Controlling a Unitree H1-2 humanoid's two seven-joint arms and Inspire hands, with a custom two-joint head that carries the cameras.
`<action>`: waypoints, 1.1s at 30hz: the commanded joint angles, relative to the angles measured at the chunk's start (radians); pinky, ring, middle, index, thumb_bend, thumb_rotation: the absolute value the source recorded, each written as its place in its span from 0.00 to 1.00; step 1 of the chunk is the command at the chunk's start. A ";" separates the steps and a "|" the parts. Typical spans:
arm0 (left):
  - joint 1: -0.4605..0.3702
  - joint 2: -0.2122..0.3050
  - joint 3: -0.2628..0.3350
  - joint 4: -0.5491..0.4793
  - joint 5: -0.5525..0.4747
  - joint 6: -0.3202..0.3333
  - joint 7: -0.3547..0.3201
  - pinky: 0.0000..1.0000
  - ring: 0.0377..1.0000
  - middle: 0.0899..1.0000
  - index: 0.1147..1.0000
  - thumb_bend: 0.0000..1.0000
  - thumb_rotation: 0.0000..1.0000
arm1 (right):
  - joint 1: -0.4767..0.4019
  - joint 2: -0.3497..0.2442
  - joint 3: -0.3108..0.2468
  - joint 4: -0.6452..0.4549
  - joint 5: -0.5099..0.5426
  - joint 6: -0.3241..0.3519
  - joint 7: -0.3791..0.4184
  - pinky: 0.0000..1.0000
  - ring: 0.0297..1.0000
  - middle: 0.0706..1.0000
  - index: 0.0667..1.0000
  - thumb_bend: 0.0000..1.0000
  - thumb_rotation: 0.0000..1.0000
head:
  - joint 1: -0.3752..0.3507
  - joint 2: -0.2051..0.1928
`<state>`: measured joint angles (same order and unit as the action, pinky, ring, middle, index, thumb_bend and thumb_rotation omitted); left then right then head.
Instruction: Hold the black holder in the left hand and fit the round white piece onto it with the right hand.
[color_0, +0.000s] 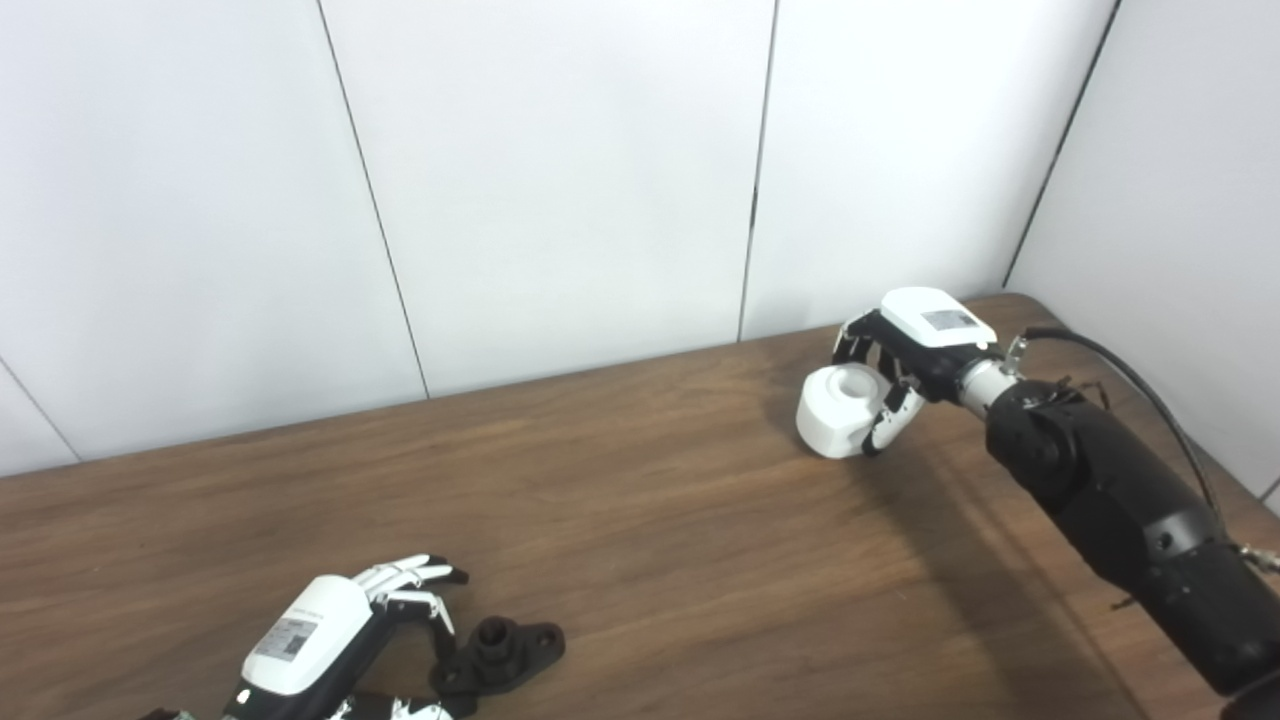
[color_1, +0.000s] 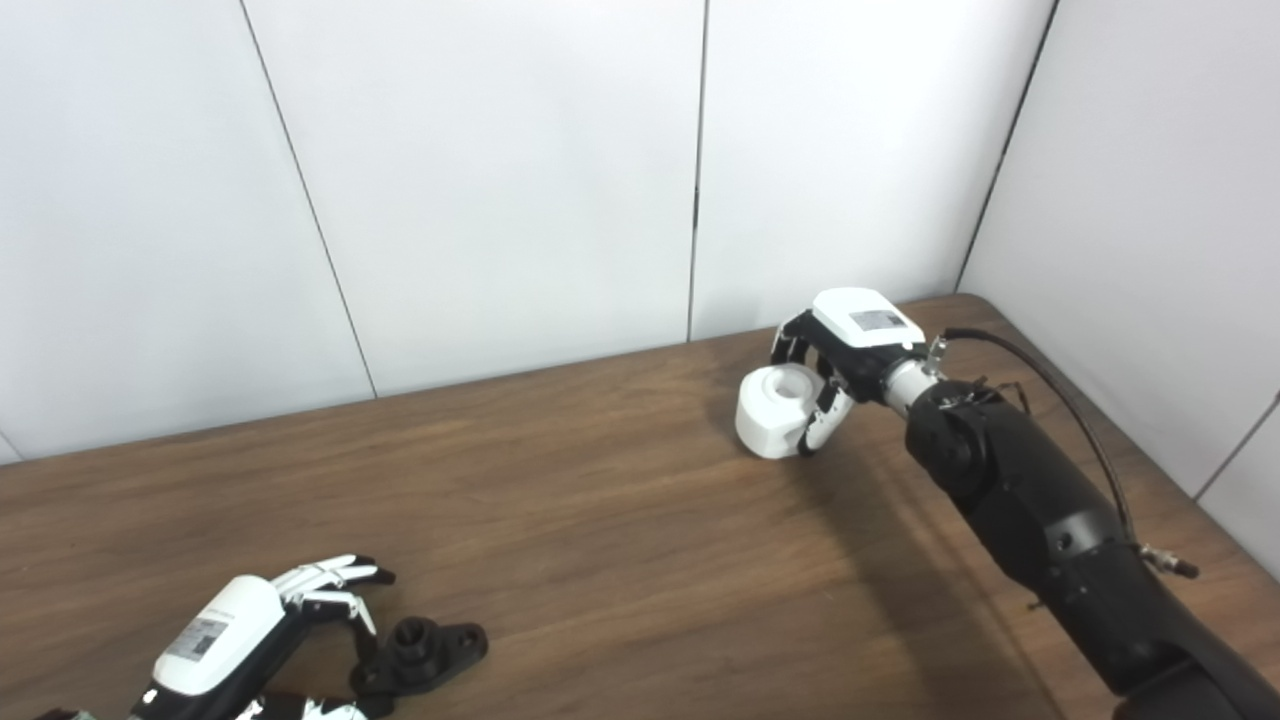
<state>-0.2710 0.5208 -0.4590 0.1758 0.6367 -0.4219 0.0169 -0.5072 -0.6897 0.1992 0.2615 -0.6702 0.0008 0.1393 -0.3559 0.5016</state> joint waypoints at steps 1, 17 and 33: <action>0.054 0.019 -0.038 0.022 0.038 0.026 -0.110 0.82 0.87 0.81 0.42 0.52 0.05 | -0.051 -0.002 -0.026 -0.061 0.015 0.021 0.009 0.40 0.41 0.45 0.46 0.52 0.00 | 0.007 0.004; 0.044 -0.007 -0.043 0.044 0.057 0.036 -0.093 0.84 0.89 0.82 0.42 0.52 0.05 | -0.081 0.085 -0.007 -0.330 -0.030 0.220 0.204 0.39 0.40 0.44 0.48 0.52 0.00 | 0.089 0.040; 0.030 -0.052 -0.060 0.057 0.088 0.072 -0.088 0.88 0.91 0.84 0.42 0.52 0.05 | -0.074 0.186 0.059 -0.650 -0.099 0.330 0.414 0.32 0.36 0.43 0.49 0.52 0.00 | 0.198 0.082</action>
<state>-0.2793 0.4783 -0.4621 0.1812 0.6438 -0.3790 0.0102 -0.5374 -0.4932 0.2731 -0.3520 -0.7538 0.3416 0.5591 -0.1626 0.5814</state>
